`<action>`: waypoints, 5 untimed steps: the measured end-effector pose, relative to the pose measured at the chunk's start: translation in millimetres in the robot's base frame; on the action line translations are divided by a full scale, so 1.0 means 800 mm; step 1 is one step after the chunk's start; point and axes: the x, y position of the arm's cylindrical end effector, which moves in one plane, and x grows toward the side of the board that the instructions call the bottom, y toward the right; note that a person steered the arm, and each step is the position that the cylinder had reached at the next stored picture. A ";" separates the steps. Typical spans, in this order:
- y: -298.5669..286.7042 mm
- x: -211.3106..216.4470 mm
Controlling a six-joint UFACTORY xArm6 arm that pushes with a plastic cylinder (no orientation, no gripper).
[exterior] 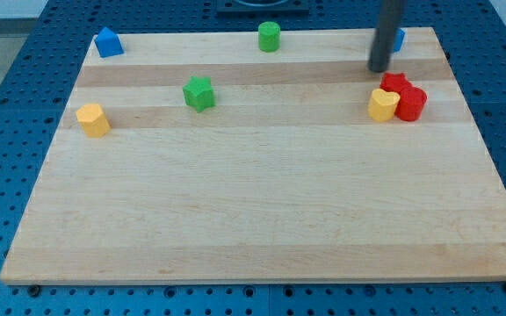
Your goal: Move the red circle below the yellow heart
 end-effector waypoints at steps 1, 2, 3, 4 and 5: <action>0.070 0.008; 0.066 0.055; 0.053 0.062; 0.038 0.093; 0.006 0.133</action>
